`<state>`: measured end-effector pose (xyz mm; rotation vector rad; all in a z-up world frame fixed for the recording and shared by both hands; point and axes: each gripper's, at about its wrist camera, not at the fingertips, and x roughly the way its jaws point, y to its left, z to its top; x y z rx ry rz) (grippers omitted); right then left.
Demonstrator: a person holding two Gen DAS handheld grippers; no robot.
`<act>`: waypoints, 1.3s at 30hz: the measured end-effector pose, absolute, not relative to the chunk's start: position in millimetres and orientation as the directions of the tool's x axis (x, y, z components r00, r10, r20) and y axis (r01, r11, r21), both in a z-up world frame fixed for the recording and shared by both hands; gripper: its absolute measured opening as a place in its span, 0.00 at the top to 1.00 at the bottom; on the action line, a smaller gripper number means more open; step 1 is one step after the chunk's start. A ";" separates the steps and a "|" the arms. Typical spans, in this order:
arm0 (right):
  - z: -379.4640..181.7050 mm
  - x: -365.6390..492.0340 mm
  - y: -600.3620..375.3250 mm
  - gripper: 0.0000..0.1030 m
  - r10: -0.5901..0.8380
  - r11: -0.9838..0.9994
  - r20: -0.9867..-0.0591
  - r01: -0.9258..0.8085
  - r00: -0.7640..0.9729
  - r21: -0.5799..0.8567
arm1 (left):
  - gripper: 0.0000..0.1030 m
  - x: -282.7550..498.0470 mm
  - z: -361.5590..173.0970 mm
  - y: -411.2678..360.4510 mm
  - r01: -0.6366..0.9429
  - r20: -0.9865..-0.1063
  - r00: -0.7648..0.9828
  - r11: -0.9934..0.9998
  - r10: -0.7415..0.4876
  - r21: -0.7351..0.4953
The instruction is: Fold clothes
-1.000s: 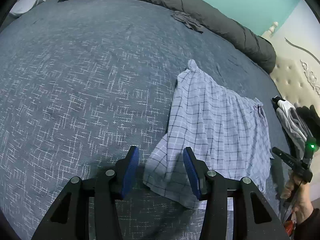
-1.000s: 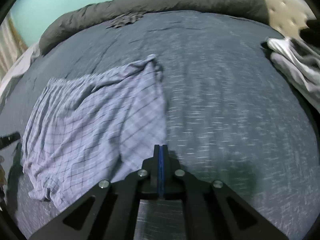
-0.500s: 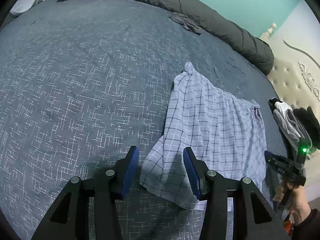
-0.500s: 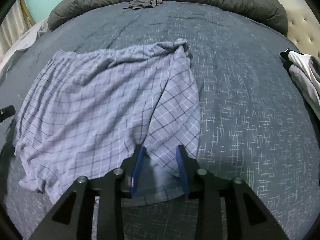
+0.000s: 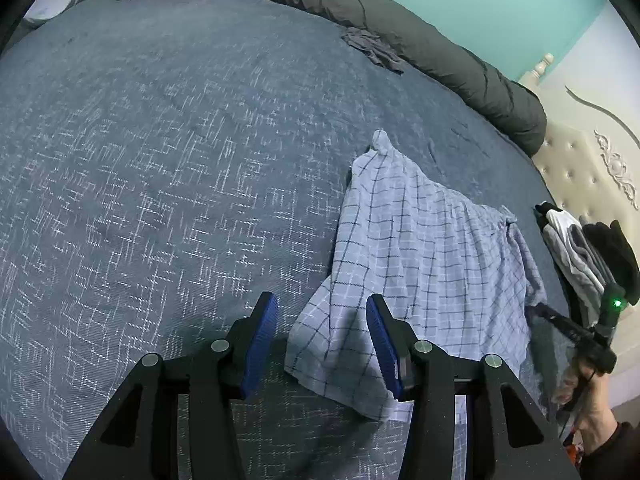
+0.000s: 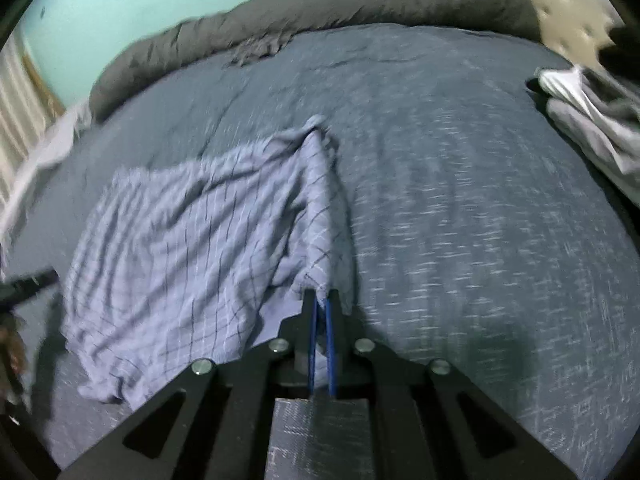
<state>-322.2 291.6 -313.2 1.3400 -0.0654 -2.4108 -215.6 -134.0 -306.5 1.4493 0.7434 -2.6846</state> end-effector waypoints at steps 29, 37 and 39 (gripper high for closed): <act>-329.1 -338.5 280.2 0.65 -0.466 -0.883 -0.819 0.237 -0.334 0.406 | 0.49 -218.3 -314.7 -132.4 0.231 -0.799 -0.554 -0.879 0.234 -0.417; -336.4 -330.2 276.1 0.94 -0.478 -0.875 -0.819 0.256 -0.319 0.411 | 0.49 -215.8 -312.5 -140.1 0.238 -0.793 -0.564 -0.873 0.233 -0.426; -333.6 -327.3 273.3 0.98 -0.468 -0.878 -0.824 0.279 -0.319 0.390 | 0.49 -214.8 -311.9 -140.8 0.237 -0.792 -0.564 -0.872 0.234 -0.427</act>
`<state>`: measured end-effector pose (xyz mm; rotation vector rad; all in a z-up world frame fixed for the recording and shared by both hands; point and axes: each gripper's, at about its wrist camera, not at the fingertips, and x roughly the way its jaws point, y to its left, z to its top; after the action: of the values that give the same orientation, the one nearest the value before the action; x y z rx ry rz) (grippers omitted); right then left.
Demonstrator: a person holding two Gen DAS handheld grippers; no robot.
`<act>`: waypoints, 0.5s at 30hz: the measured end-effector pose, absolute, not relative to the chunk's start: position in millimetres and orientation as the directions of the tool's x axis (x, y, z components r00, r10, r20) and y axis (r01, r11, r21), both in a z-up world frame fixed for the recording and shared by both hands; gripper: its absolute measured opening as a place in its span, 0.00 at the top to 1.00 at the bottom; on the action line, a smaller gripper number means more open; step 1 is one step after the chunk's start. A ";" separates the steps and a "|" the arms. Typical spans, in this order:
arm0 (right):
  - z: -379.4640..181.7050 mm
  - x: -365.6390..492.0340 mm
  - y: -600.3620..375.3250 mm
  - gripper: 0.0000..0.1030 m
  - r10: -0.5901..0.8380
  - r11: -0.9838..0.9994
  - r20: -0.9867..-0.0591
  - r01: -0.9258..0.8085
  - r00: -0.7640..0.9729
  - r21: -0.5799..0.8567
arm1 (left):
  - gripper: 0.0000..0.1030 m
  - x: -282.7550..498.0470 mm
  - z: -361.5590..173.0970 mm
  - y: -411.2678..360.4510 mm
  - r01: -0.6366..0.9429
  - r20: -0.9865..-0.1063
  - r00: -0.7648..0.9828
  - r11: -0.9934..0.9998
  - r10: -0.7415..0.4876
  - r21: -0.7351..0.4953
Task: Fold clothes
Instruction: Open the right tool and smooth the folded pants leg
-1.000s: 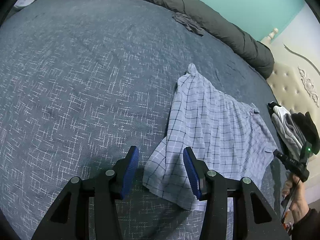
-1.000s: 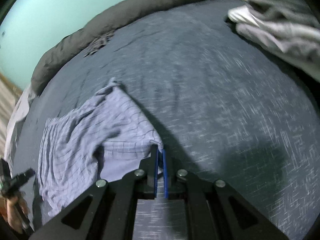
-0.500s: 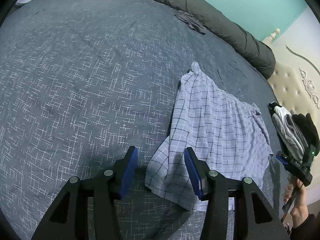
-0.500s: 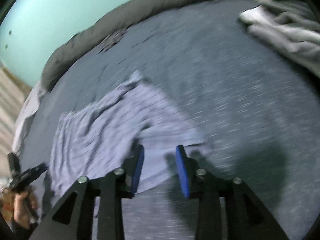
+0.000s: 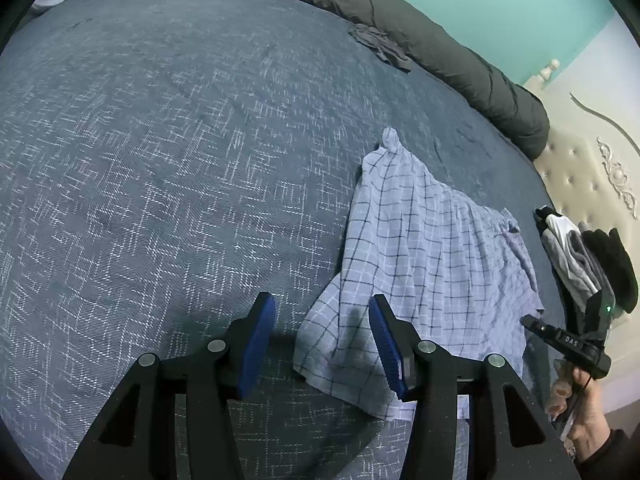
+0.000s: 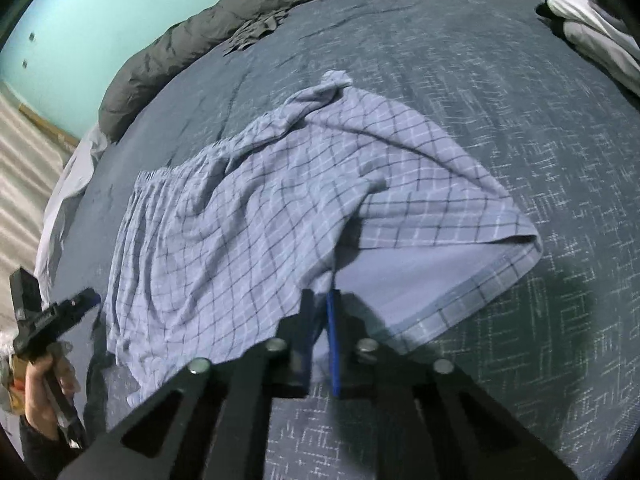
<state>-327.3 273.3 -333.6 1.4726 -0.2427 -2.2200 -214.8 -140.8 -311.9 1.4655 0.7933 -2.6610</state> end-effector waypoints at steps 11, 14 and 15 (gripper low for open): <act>-312.3 -327.9 282.0 0.99 -0.459 -0.882 -0.816 0.290 -0.353 0.371 | 0.49 -211.1 -305.4 -143.7 0.236 -0.781 -0.576 -0.866 0.241 -0.441; -317.8 -326.6 287.4 0.82 -0.459 -0.886 -0.806 0.265 -0.375 0.381 | 0.49 -210.4 -304.8 -144.0 0.234 -0.780 -0.577 -0.866 0.241 -0.441; -317.5 -330.1 275.6 0.69 -0.456 -0.888 -0.803 0.263 -0.383 0.378 | 0.49 -210.6 -305.0 -144.2 0.235 -0.780 -0.577 -0.866 0.241 -0.441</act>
<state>-330.1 275.6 -317.6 1.4151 -0.2613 -2.2880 -210.6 -144.2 -305.0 1.4459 0.8136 -2.6723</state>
